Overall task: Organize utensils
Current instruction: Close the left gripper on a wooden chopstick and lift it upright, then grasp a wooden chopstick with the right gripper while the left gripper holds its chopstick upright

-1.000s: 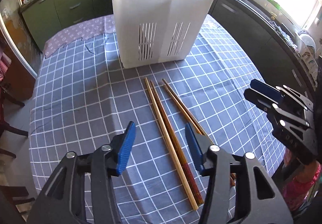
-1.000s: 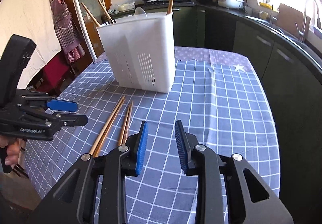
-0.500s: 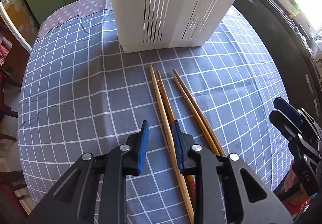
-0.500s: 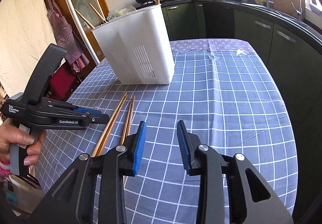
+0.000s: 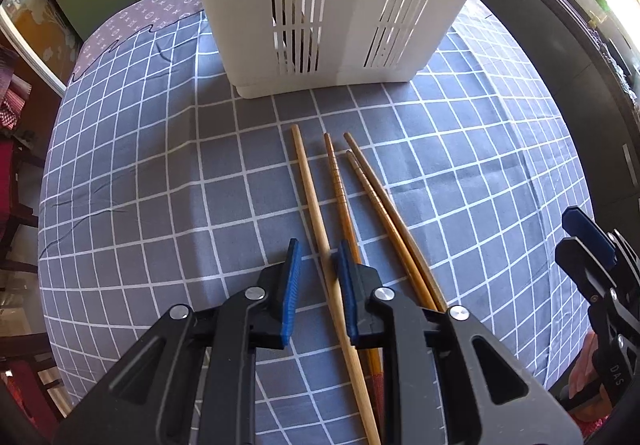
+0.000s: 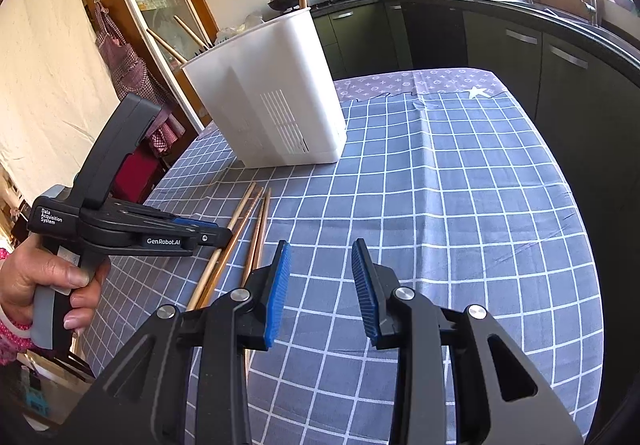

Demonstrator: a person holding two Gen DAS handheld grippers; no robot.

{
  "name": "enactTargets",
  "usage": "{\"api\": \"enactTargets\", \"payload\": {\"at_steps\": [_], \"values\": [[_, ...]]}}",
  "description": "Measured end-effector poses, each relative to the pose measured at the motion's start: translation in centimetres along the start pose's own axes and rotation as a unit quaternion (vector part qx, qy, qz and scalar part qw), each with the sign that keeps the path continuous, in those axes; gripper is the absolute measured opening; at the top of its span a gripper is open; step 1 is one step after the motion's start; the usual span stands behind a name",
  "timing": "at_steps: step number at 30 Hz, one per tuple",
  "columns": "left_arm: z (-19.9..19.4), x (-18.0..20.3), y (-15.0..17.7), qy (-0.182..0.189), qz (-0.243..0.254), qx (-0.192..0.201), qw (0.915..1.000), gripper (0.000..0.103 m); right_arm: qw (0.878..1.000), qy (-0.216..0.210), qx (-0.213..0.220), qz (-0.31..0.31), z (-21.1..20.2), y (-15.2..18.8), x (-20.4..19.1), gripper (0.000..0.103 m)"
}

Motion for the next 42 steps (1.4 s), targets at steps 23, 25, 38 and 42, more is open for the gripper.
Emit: {"api": "enactTargets", "payload": {"at_steps": [23, 25, 38, 42], "values": [[-10.9, -3.0, 2.3, 0.034, 0.007, 0.143, 0.9891, 0.006, 1.000, 0.000, -0.016, -0.018, 0.2, -0.4, -0.8, 0.033], [-12.4, -3.1, 3.1, 0.027, 0.013, 0.167, 0.9855, 0.006, 0.999, 0.000, -0.023, -0.025, 0.6, -0.5, -1.2, 0.033], [-16.8, -3.6, 8.3, 0.007, 0.038, 0.256, 0.9659, 0.006, 0.990, 0.033, -0.109, -0.088, 6.3, -1.6, -3.2, 0.033], [-17.1, -4.1, 8.6, 0.006, 0.038, 0.256, 0.9659, 0.006, 0.986, 0.034, -0.129, -0.101, 8.2, -2.1, -4.2, 0.033]]}}
Point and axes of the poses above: each gripper's, at about its wrist camera, not at the fingertips, and z roughly the way its jaws point, x to its right, y to its underside, the point moved 5 cm from there along z, roughly the way its jaws point, and after that the axes turned 6 degrees about -x, right-handed, at the moved point
